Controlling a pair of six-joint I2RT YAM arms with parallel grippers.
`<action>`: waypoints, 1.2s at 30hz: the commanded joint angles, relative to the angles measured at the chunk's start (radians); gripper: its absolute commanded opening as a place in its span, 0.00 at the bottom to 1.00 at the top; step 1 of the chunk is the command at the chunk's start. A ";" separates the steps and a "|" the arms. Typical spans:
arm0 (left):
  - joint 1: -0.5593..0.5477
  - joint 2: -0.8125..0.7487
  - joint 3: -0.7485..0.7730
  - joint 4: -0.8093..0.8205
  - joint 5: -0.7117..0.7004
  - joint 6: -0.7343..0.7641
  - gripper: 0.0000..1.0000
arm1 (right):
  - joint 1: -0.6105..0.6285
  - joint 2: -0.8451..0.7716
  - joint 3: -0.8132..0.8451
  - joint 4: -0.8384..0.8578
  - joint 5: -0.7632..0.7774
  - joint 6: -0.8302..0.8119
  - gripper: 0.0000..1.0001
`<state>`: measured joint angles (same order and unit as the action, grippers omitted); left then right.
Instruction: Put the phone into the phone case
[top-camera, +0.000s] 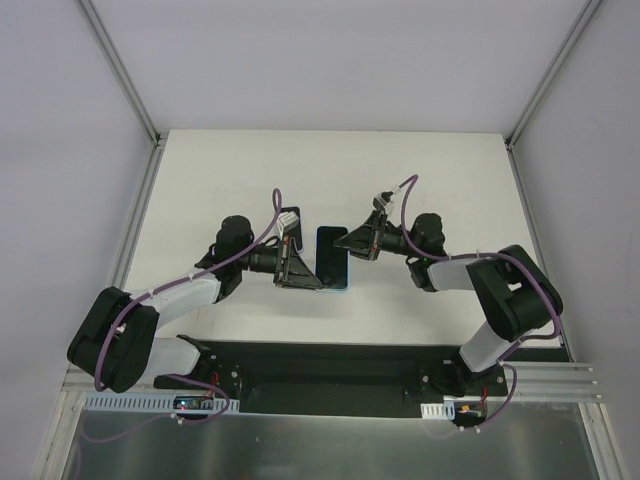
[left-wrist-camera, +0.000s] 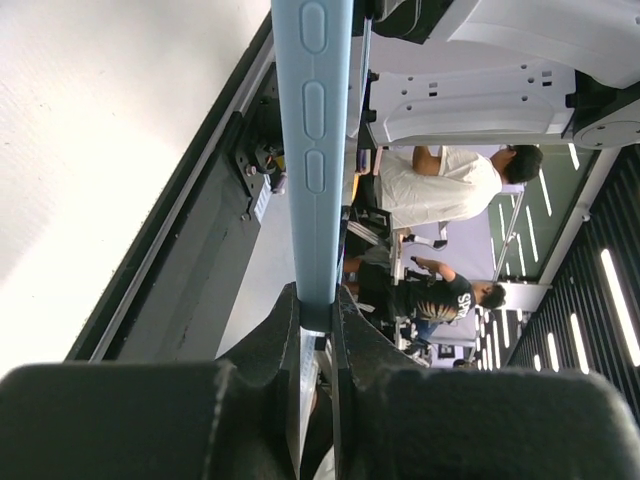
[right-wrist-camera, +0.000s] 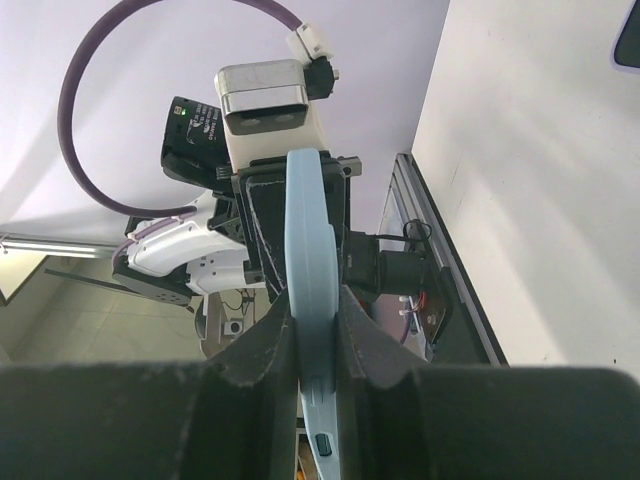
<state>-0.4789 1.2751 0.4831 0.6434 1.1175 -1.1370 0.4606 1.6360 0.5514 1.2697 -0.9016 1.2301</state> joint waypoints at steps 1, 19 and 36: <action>-0.009 -0.028 0.041 -0.056 -0.031 0.100 0.05 | 0.001 -0.027 0.019 0.263 -0.006 0.031 0.08; -0.007 0.021 0.120 -0.025 -0.050 0.102 0.11 | 0.085 -0.077 -0.033 0.263 -0.068 -0.001 0.16; 0.000 -0.010 0.130 0.013 -0.108 0.086 0.00 | 0.164 -0.220 -0.252 0.263 -0.086 -0.152 0.46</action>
<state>-0.4835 1.2995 0.5751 0.5640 1.0294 -1.0420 0.6182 1.4712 0.3382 1.2819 -0.9733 1.1416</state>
